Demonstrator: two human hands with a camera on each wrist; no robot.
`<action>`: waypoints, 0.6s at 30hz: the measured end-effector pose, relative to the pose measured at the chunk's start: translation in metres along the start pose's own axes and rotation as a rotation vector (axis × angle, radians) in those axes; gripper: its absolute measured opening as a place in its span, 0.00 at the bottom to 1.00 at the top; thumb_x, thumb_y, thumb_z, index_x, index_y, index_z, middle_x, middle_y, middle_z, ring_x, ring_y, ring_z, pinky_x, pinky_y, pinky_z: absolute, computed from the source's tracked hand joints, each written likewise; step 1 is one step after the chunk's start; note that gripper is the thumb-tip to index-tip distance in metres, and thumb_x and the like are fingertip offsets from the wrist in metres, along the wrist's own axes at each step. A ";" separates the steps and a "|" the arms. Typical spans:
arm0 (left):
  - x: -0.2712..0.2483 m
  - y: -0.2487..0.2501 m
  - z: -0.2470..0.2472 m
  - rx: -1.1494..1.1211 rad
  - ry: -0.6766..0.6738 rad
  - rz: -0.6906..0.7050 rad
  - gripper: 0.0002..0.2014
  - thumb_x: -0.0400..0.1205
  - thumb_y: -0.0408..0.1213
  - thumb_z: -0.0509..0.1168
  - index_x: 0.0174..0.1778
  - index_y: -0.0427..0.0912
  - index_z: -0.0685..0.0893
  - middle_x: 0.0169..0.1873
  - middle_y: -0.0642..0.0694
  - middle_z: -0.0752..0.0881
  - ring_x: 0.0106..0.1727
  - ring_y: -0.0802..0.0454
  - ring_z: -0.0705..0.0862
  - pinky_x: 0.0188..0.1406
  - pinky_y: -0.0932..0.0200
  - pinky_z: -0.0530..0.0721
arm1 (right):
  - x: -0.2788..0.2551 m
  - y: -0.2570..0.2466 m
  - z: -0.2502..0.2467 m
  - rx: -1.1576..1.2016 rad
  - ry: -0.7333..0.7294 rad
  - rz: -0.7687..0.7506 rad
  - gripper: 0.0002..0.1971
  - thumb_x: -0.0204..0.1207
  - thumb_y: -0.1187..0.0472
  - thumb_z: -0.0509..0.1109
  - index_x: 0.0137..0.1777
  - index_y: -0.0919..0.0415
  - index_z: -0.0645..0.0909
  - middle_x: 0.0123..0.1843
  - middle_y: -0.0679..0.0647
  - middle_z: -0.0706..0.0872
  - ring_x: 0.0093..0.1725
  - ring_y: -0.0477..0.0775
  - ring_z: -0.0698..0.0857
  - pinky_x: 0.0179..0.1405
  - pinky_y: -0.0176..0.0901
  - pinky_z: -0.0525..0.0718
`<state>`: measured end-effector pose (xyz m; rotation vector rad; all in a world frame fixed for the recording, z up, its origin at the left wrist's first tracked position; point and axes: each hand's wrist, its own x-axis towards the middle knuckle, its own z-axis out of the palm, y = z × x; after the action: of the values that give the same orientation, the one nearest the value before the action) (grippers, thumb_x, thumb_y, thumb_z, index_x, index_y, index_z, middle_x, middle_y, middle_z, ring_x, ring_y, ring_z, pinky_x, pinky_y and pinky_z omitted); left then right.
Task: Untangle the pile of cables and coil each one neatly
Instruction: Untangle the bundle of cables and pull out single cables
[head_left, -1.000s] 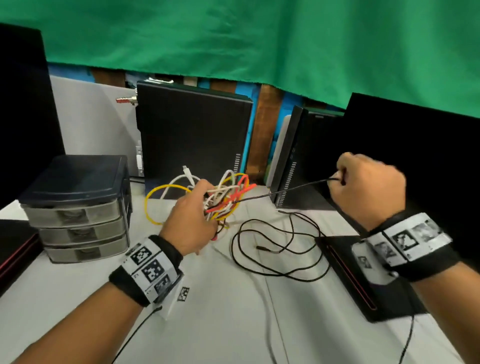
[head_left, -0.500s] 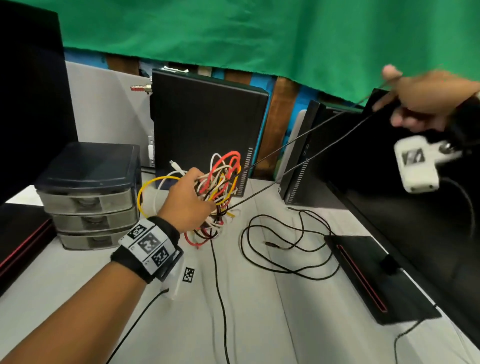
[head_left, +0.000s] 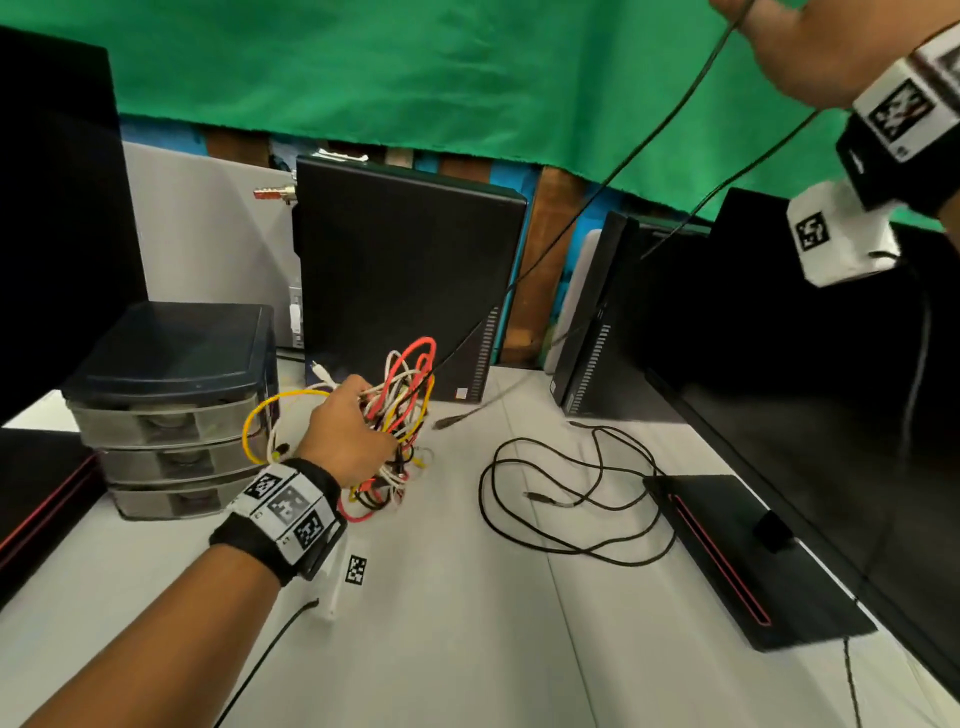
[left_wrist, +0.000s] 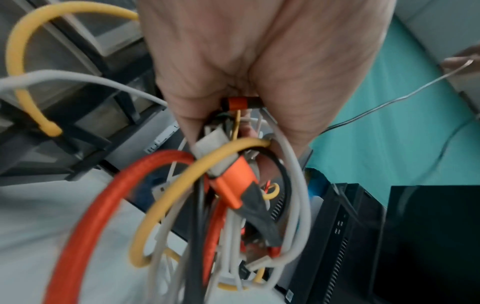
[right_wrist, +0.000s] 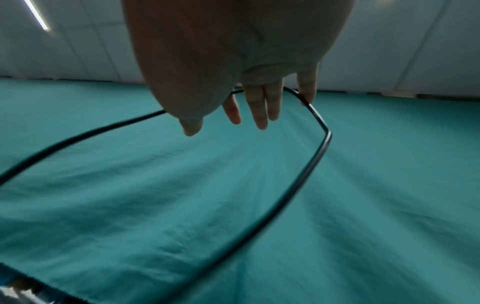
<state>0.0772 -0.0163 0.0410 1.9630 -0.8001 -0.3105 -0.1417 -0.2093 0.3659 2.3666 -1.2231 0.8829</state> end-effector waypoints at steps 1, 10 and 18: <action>0.001 -0.001 -0.002 0.000 0.007 -0.016 0.14 0.73 0.25 0.73 0.46 0.44 0.77 0.41 0.46 0.85 0.44 0.47 0.84 0.40 0.54 0.80 | -0.003 0.004 -0.001 0.017 -0.021 -0.023 0.24 0.83 0.32 0.41 0.38 0.47 0.67 0.38 0.55 0.70 0.51 0.65 0.78 0.58 0.71 0.76; 0.002 0.012 -0.010 -0.279 -0.014 -0.051 0.21 0.70 0.22 0.79 0.54 0.41 0.81 0.46 0.46 0.89 0.47 0.48 0.89 0.41 0.55 0.86 | -0.042 0.025 0.039 0.016 -0.289 -0.066 0.15 0.81 0.46 0.70 0.50 0.57 0.90 0.30 0.55 0.89 0.35 0.58 0.87 0.28 0.38 0.74; -0.009 0.032 -0.002 -0.454 -0.081 -0.054 0.22 0.70 0.20 0.78 0.57 0.39 0.81 0.46 0.44 0.91 0.44 0.51 0.91 0.38 0.61 0.85 | -0.132 -0.012 0.110 0.034 -1.100 -0.166 0.33 0.73 0.55 0.81 0.76 0.41 0.72 0.43 0.46 0.88 0.41 0.47 0.93 0.45 0.41 0.90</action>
<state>0.0587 -0.0194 0.0690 1.5540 -0.6598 -0.5557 -0.1483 -0.1815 0.1957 2.9789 -1.2556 -0.5822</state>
